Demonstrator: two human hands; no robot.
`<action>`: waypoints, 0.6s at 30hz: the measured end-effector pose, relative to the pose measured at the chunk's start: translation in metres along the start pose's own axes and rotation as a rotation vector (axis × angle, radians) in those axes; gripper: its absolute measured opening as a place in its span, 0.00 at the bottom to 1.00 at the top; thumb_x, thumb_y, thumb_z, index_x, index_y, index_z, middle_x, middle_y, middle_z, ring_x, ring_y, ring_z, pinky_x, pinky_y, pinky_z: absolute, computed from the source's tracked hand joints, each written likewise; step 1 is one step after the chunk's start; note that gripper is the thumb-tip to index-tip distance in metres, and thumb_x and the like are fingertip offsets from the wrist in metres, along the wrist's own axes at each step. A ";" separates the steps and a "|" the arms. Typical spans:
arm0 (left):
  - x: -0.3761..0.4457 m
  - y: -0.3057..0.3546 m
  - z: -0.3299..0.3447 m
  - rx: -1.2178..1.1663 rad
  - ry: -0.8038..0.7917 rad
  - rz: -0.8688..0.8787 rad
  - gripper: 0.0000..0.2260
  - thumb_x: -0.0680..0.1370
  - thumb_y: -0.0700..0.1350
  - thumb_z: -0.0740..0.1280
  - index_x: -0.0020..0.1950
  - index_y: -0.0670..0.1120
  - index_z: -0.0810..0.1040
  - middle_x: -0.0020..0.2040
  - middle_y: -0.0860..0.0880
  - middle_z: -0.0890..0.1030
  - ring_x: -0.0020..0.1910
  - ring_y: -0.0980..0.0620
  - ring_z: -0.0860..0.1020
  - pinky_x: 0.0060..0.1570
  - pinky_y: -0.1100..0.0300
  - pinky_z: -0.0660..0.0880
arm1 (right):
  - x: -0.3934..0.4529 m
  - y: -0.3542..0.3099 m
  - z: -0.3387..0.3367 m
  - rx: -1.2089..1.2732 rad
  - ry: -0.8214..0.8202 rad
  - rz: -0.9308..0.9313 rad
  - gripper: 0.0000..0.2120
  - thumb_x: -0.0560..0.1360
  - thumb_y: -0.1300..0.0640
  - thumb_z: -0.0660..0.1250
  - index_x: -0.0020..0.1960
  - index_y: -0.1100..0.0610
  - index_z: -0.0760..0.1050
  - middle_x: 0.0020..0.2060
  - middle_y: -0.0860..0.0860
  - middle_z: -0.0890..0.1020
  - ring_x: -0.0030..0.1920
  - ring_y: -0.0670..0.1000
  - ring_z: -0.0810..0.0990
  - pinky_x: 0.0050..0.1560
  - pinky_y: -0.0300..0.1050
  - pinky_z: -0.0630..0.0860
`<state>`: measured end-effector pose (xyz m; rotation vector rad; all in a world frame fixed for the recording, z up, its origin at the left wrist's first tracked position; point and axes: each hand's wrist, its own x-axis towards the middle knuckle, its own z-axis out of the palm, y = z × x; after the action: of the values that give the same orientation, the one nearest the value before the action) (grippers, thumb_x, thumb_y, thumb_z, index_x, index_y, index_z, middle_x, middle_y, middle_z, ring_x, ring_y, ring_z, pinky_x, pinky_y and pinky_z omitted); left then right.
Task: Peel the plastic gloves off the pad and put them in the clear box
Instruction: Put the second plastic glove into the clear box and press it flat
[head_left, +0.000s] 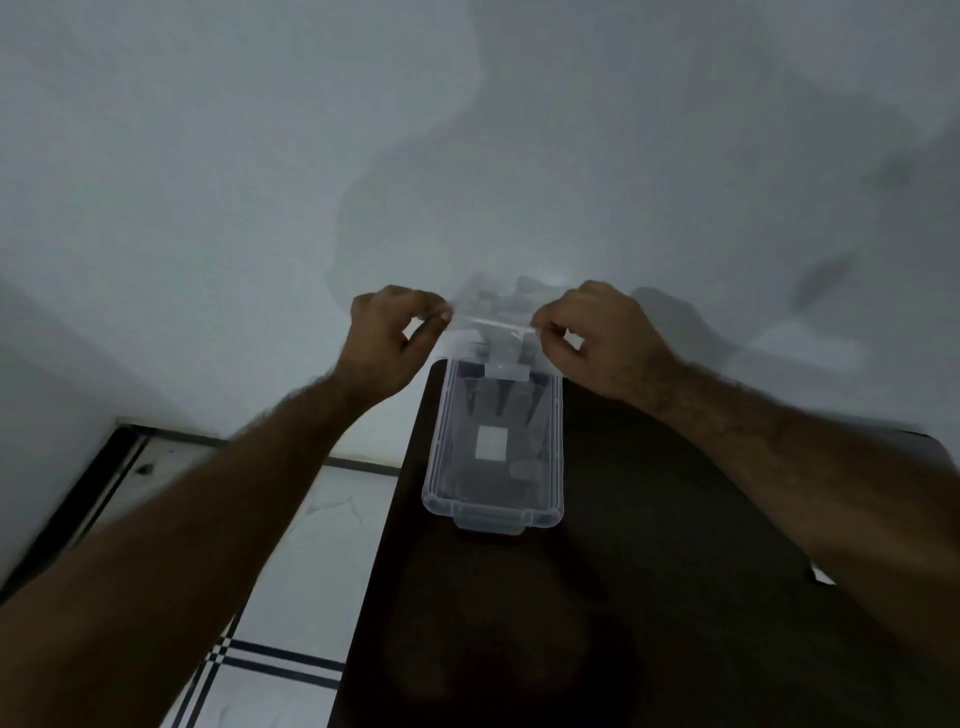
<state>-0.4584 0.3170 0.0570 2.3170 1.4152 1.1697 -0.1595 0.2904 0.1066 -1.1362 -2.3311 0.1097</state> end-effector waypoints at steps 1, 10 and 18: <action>-0.008 -0.005 0.004 0.012 -0.017 -0.009 0.11 0.85 0.50 0.69 0.56 0.47 0.88 0.52 0.54 0.89 0.54 0.50 0.85 0.60 0.39 0.77 | -0.003 0.002 0.006 -0.019 -0.038 -0.016 0.07 0.78 0.59 0.69 0.50 0.59 0.85 0.41 0.53 0.86 0.40 0.54 0.80 0.50 0.48 0.74; -0.056 -0.037 0.047 0.134 -0.254 0.008 0.11 0.82 0.50 0.68 0.59 0.49 0.88 0.59 0.53 0.88 0.72 0.46 0.80 0.69 0.41 0.67 | -0.030 0.022 0.057 -0.152 -0.257 -0.072 0.11 0.79 0.55 0.64 0.49 0.58 0.84 0.39 0.53 0.84 0.39 0.56 0.79 0.46 0.54 0.77; -0.070 -0.036 0.069 0.335 -0.642 0.019 0.09 0.84 0.51 0.68 0.59 0.55 0.87 0.65 0.58 0.86 0.81 0.50 0.69 0.80 0.35 0.49 | -0.056 0.020 0.092 -0.275 -0.501 -0.040 0.16 0.78 0.50 0.59 0.50 0.53 0.84 0.42 0.50 0.83 0.46 0.55 0.77 0.50 0.54 0.75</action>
<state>-0.4502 0.2947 -0.0450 2.5742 1.3974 0.1359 -0.1630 0.2759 -0.0019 -1.3100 -2.8793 0.0655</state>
